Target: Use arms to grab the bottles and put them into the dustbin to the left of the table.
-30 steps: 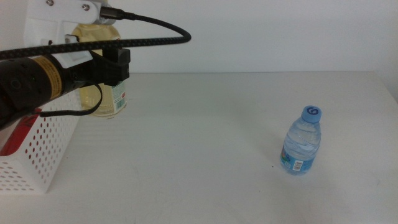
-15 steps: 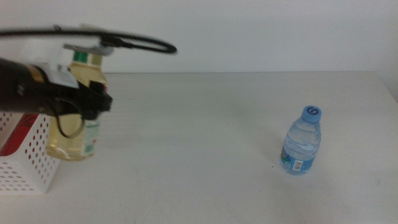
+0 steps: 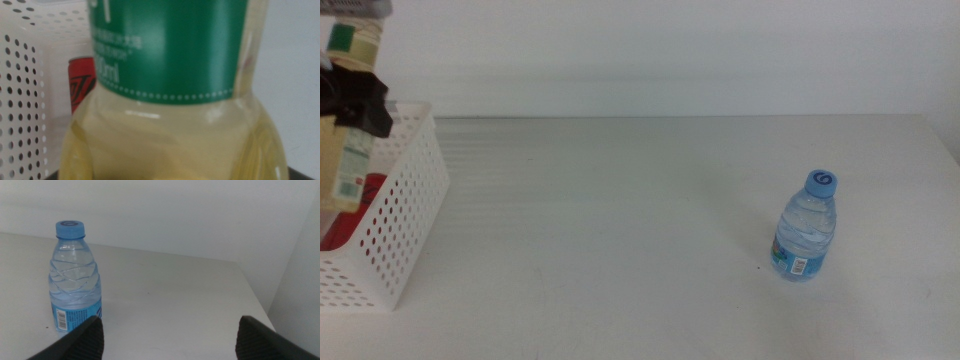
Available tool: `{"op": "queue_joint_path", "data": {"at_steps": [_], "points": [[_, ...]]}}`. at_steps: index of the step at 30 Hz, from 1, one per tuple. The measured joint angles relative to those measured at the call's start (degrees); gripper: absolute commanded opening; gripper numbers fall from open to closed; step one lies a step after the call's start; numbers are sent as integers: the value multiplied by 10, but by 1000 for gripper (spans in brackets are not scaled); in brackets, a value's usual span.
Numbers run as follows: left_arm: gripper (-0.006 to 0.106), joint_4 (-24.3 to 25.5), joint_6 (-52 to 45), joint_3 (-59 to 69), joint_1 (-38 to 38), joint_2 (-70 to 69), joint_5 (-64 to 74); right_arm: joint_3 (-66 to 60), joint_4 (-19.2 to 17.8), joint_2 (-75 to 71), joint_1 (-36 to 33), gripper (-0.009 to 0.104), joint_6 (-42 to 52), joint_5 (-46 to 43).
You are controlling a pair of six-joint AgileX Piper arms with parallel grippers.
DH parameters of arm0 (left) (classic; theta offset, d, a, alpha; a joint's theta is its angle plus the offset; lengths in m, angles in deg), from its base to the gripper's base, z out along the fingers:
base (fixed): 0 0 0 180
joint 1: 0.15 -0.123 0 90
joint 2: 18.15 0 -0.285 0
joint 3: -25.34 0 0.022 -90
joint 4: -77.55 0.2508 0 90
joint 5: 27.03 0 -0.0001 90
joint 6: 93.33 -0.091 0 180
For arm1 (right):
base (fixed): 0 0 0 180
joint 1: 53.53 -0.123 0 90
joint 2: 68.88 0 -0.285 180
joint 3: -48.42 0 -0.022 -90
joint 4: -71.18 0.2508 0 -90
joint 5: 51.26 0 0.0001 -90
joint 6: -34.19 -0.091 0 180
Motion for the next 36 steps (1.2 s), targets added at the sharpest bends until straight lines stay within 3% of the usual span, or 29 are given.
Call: {"op": "queue_joint_path", "data": {"at_steps": [8, 17, 36], "points": [[-5, -33, -49, -133, -63, 106, 106, 0, 0, 0, 0, 84, 0, 0], [-5, -29, -50, -147, -103, 182, 123, 0, 0, 0, 0, 84, 0, 0], [-5, 99, -35, -148, -103, 277, 115, 0, 0, 0, 0, 84, 0, 0]]}}
